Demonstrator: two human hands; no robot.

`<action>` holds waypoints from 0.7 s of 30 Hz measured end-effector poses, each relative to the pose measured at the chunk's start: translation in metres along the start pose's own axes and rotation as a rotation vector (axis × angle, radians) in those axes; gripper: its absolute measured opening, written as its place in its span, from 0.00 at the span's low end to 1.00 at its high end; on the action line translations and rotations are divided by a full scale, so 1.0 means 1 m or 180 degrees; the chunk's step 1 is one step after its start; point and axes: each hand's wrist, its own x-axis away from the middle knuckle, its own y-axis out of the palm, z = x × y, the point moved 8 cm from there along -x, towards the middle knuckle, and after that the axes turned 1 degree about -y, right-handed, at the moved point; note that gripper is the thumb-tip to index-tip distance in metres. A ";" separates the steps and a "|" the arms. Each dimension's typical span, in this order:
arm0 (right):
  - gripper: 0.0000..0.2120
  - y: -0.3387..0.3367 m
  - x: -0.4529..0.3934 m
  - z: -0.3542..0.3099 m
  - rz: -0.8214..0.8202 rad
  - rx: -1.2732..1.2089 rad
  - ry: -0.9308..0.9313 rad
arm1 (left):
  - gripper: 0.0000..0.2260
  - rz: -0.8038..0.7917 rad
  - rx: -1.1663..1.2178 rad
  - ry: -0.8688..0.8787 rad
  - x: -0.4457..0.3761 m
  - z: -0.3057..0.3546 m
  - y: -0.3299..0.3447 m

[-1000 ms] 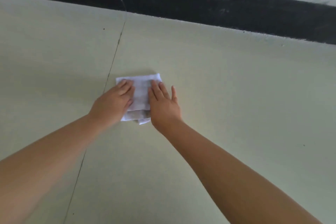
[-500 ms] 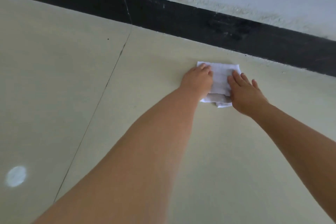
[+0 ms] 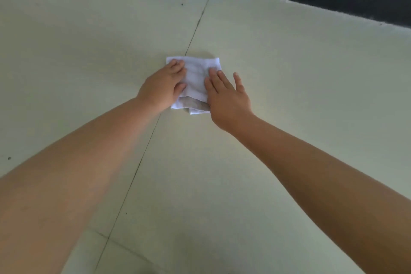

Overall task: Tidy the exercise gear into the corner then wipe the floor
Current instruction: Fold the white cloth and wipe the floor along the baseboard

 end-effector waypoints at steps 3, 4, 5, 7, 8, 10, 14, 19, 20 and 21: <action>0.27 0.029 0.042 0.001 0.0007 -0.0092 0.0173 | 0.21 0.0038 0.0033 0.0218 0.033 0.025 0.025; 0.26 0.038 0.059 0.005 0.0060 -0.0076 0.0224 | 0.20 0.0069 0.0028 0.0301 0.044 0.040 0.030; 0.25 0.044 0.077 0.009 0.0175 0.0018 0.0252 | 0.19 0.0145 0.0040 0.0461 0.054 0.058 0.036; 0.22 0.058 0.106 0.028 0.0294 0.0296 0.0284 | 0.18 0.0247 -0.0110 0.0782 0.070 0.092 0.047; 0.23 0.062 0.117 0.041 0.0195 0.0417 0.0377 | 0.19 0.0282 -0.0291 0.0875 0.074 0.105 0.050; 0.24 0.055 0.127 0.053 0.0314 0.0531 0.0483 | 0.21 0.0279 -0.0241 0.0921 0.076 0.124 0.057; 0.30 0.055 0.107 0.034 -0.0256 0.0175 0.0378 | 0.21 -0.0064 -0.0181 0.0361 0.082 0.107 0.052; 0.31 0.061 0.095 -0.063 -0.0191 0.0160 -0.0414 | 0.21 -0.0502 -0.0467 0.0158 0.156 0.022 0.078; 0.31 0.069 0.103 -0.082 -0.0217 0.0158 -0.0554 | 0.22 -0.0575 -0.0545 0.0170 0.177 0.011 0.085; 0.30 0.076 0.113 -0.097 -0.0276 0.0183 -0.0655 | 0.22 -0.0565 -0.0667 0.0221 0.197 0.007 0.087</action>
